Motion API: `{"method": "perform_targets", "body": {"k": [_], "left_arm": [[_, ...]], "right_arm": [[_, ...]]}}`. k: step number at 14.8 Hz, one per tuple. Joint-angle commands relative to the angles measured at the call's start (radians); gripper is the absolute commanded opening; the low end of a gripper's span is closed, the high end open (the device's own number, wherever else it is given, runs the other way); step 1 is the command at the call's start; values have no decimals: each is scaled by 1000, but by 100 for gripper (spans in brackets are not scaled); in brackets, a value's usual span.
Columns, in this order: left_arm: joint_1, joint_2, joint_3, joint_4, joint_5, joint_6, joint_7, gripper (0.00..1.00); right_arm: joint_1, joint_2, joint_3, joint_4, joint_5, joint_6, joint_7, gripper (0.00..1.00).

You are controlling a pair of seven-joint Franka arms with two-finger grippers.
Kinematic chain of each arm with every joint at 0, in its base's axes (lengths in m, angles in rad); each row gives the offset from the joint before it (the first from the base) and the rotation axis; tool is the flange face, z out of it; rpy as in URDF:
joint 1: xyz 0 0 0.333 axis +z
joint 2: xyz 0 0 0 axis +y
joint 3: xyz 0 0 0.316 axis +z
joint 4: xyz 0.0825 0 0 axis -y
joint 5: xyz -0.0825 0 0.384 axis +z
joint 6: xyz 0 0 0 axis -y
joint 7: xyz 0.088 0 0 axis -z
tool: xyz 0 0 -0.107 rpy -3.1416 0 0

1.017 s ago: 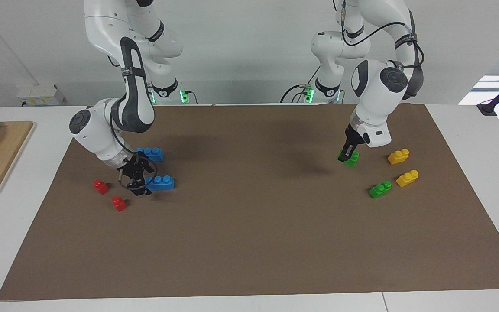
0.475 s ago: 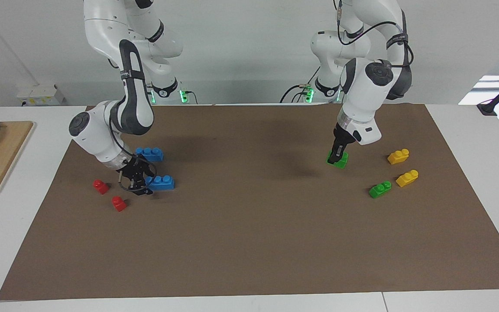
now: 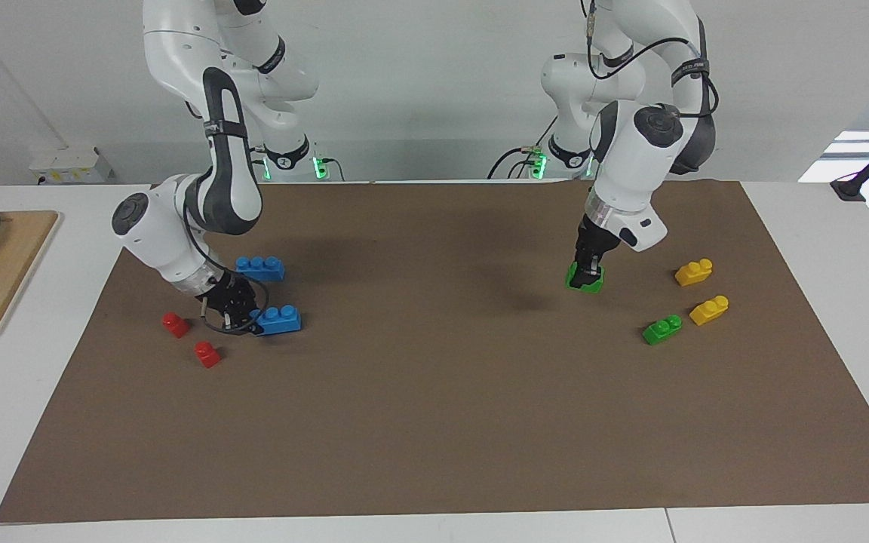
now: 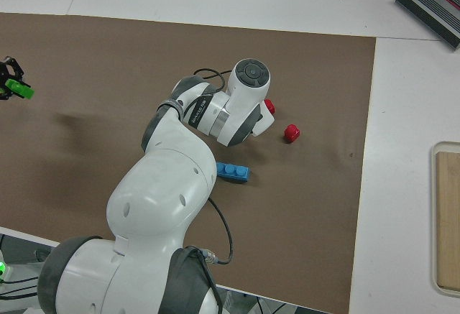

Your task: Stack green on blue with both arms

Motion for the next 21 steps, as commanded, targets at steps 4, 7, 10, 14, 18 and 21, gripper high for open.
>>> {"method": "perform_targets", "body": {"k": [4, 7, 10, 14, 18, 21], "left_arm": [[-14, 17, 11, 20, -20, 4, -19, 0], [-17, 17, 11, 20, -20, 4, -40, 0], [-15, 17, 11, 19, -20, -2, -40, 0], [8, 13, 11, 14, -20, -3, -31, 0], [13, 13, 16, 11, -21, -3, -98, 0], [13, 13, 16, 5, -21, 0, -193, 0]], "right_arm": [[159, 6, 10, 195, 54, -115, 167, 0], [294, 9, 10, 253, 41, -117, 304, 0], [446, 23, 8, 264, -3, -25, 481, 0], [587, 54, 8, 265, -107, 9, 745, 0], [633, 109, 10, 264, -144, 44, 893, 0], [644, 135, 10, 259, -144, 82, 961, 0]]}}
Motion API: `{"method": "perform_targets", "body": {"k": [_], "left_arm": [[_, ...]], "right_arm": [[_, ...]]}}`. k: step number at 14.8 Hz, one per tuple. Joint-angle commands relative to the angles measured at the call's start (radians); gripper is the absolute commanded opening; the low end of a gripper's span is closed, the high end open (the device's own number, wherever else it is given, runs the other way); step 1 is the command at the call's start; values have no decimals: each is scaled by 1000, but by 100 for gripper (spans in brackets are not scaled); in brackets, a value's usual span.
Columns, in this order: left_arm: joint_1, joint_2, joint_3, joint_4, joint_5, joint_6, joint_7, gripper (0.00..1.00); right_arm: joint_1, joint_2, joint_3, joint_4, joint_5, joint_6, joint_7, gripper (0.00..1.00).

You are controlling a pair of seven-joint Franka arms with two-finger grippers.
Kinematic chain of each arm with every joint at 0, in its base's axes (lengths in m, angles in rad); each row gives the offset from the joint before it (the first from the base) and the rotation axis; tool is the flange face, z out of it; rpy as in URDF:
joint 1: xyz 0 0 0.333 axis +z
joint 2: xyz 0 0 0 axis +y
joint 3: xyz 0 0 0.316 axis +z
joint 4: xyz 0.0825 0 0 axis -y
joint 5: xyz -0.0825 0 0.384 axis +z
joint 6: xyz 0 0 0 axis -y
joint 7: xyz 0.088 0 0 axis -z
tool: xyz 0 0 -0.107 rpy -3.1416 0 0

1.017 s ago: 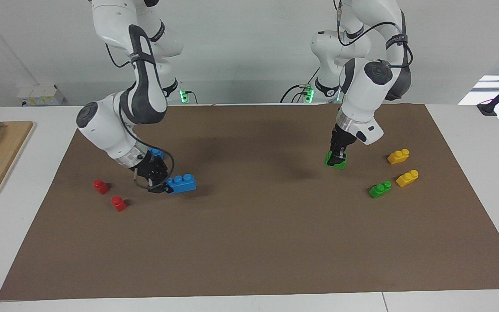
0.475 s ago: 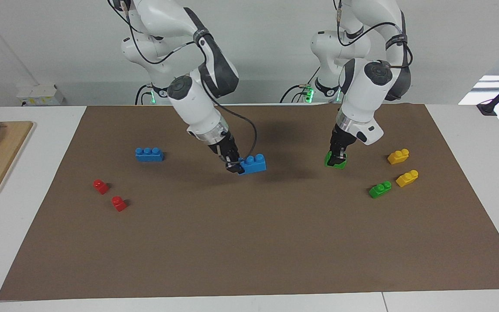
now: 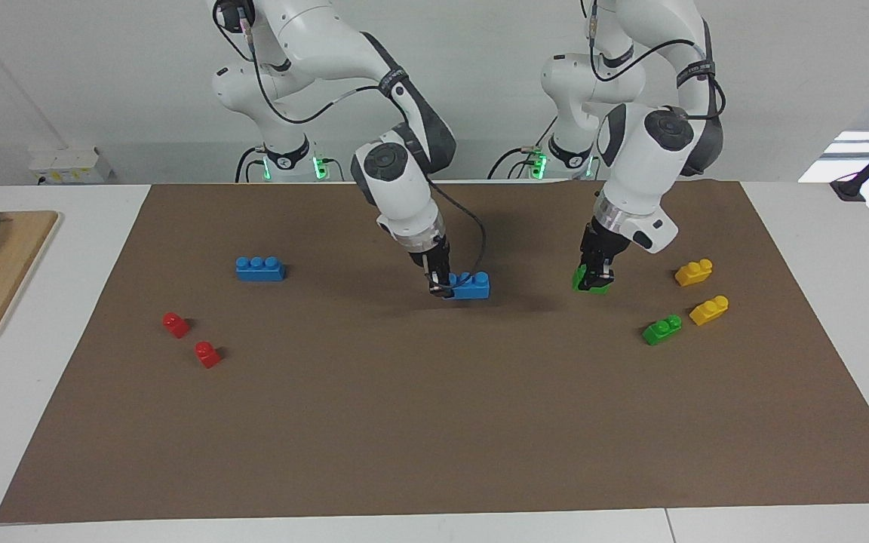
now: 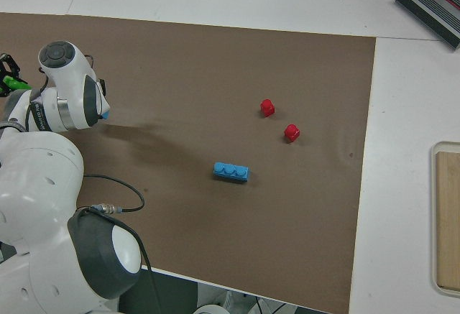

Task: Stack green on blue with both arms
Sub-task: 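Bring the green brick with the left gripper toward the held blue brick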

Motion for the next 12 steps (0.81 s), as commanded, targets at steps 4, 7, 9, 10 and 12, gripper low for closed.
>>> {"method": "perform_targets", "body": {"k": [4, 7, 9, 10, 12], "left_arm": [[-10, 12, 0, 14, -16, 10, -168, 0], [-43, 35, -3, 27, -16, 47, -179, 0], [-104, 114, -2, 88, -5, 54, -263, 0], [-116, 125, -2, 97, -4, 67, -292, 0], [-159, 128, -2, 99, -2, 74, -341, 0]], "right_arm": [[23, 37, -3, -9, -20, 78, 51, 0], [23, 39, -3, -30, -20, 108, 49, 0], [23, 45, -3, -36, -20, 122, 49, 0], [25, 48, -3, -39, -20, 124, 49, 0], [25, 51, -3, -47, -20, 144, 46, 0]]}}
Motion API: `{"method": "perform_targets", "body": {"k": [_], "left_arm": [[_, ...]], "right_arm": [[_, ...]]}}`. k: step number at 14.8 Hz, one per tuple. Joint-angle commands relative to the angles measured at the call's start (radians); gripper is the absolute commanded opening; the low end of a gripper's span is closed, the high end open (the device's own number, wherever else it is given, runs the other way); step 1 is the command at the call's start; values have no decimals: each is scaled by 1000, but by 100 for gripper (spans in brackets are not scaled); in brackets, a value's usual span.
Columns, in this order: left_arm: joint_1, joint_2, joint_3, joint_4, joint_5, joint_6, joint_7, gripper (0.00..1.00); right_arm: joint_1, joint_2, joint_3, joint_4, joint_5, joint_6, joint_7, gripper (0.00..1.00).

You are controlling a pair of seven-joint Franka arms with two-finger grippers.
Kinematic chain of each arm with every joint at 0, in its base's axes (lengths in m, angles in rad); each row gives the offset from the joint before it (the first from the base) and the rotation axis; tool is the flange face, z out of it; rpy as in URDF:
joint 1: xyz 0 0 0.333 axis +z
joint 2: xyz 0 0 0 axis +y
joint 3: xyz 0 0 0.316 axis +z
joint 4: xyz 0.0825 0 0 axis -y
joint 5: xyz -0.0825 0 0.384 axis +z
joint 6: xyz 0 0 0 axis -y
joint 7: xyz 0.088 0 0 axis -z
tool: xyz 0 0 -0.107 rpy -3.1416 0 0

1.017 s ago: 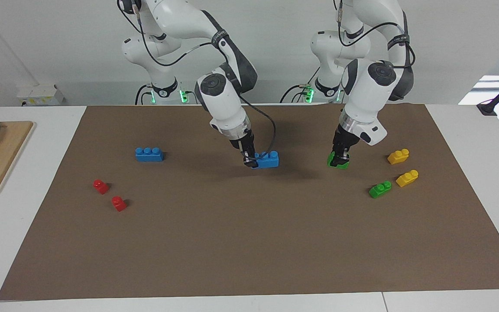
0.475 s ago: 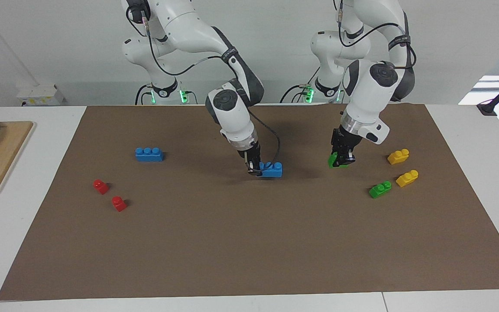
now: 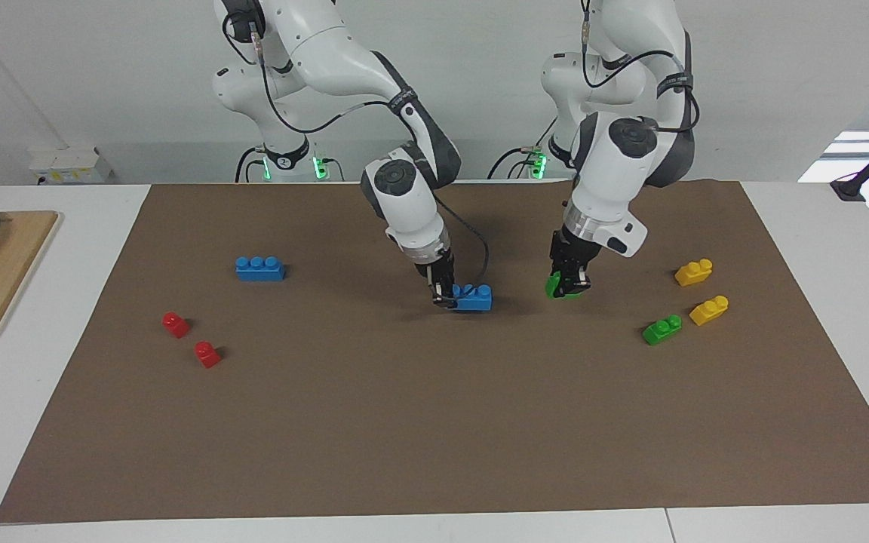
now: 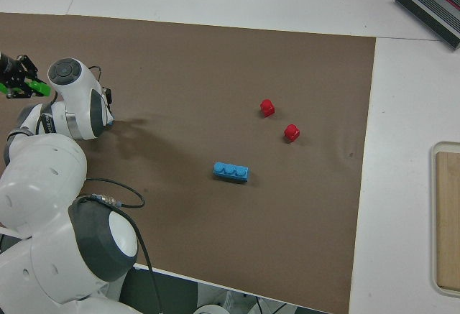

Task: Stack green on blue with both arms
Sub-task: 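Bring the green brick with the left gripper toward the held blue brick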

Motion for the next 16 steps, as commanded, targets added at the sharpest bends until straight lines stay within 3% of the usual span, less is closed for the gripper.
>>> {"method": "perform_targets", "body": {"k": [1, 5, 11, 16], "left_arm": [[-67, 37, 13, 43, -2, 9, -78, 0], [-124, 69, 11, 93, 0, 11, -176, 0], [-193, 95, 13, 90, 4, 20, -236, 0], [-234, 140, 11, 93, 77, 52, -317, 0]], "right_arm": [[6, 4, -3, -24, -20, 51, 26, 0], [5, 1, -3, -40, -21, 62, 13, 0], [5, -5, -3, -89, -21, 125, -30, 0], [6, -5, -1, -90, -21, 125, -37, 0]]}}
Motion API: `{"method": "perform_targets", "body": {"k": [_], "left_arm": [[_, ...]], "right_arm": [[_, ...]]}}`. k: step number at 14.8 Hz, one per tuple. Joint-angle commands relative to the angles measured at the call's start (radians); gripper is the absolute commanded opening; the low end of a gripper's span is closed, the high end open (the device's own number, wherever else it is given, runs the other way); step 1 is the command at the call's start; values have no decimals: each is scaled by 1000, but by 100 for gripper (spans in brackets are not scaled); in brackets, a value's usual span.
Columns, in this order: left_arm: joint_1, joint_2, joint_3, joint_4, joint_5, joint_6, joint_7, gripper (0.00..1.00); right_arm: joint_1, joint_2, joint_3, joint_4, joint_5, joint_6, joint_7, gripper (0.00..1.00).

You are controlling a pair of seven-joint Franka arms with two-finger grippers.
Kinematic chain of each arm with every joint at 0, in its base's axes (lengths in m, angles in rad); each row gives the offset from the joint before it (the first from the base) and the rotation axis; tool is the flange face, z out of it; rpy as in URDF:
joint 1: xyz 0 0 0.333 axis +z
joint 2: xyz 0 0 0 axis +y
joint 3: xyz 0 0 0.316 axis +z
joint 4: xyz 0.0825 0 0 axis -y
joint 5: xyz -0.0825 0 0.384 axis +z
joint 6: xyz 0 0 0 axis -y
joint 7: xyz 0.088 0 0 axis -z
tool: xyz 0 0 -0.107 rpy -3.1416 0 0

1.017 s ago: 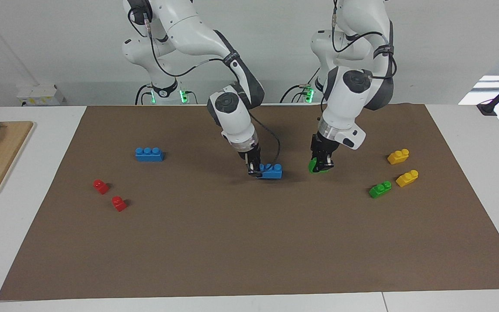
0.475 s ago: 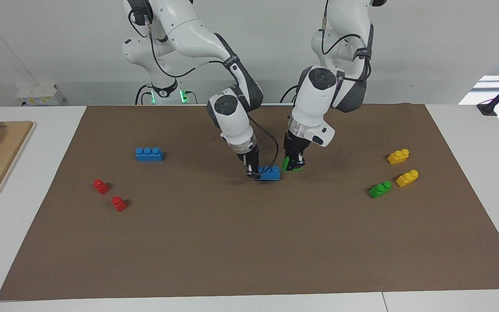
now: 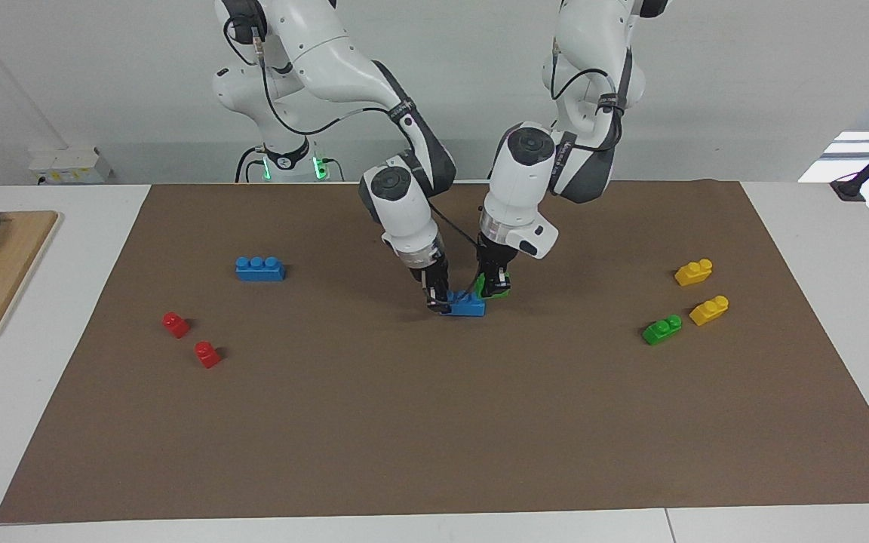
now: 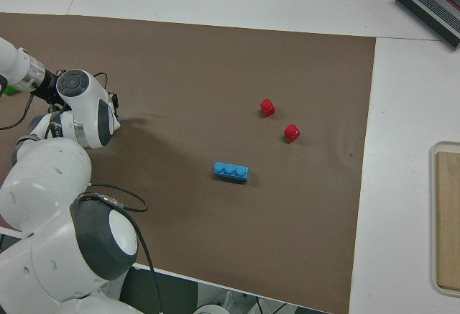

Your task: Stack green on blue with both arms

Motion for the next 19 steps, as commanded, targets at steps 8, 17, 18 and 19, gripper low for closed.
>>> {"method": "perform_targets", "body": {"k": [8, 17, 18, 19], "left_arm": [[-62, 73, 14, 39, 35, 79, -97, 0], [-62, 84, 14, 21, 46, 61, -37, 0], [-61, 82, 14, 15, 46, 61, -36, 0], [-61, 82, 14, 10, 48, 55, -34, 0]], "right_arm": [[3, -9, -3, -26, -18, 29, -24, 0], [0, -9, -2, -26, -18, 29, -28, 0], [-1, -9, -2, -26, -18, 29, -28, 0], [-1, -9, -3, -26, -18, 29, -28, 0]]}}
